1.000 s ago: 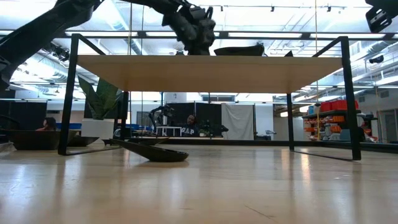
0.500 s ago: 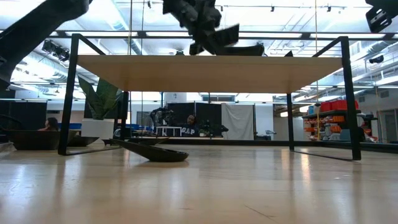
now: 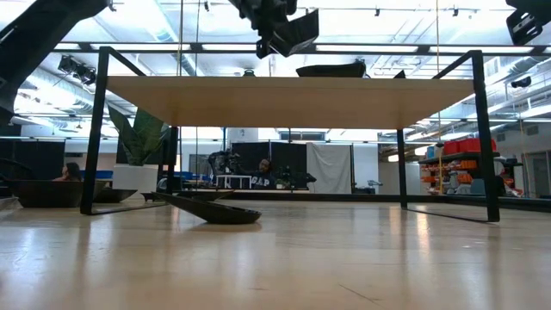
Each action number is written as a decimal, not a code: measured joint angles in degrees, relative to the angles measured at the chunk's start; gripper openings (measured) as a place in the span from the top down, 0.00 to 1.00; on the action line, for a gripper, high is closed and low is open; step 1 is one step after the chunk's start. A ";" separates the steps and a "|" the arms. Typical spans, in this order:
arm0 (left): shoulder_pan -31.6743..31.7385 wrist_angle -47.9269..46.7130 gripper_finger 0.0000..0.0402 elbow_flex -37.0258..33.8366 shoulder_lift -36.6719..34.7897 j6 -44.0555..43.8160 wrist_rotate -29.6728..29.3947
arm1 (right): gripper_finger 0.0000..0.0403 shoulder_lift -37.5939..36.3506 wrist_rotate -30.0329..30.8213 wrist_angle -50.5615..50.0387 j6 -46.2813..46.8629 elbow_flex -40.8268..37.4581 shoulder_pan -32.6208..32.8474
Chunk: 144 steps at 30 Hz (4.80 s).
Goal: Pick & Place Mini shaped plates
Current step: Stack the distorted square plate on top of the distorted square plate on the shelf, then stack the drop shaped plate on top of the drop shaped plate on the shelf
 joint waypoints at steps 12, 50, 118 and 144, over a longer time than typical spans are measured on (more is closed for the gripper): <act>-5.31 1.43 1.00 -1.55 0.07 0.52 2.23 | 0.99 0.00 0.00 0.00 0.01 0.00 -0.01; -10.94 4.49 0.99 -1.57 9.66 6.30 2.86 | 0.99 0.00 0.00 0.02 -0.01 0.00 -0.02; -3.15 -3.40 0.65 -1.55 4.96 1.38 -8.64 | 0.99 0.00 0.00 0.00 0.01 0.00 0.00; -2.43 9.23 0.65 -1.55 4.02 6.32 -10.72 | 0.99 0.00 0.00 0.00 0.01 0.00 -0.01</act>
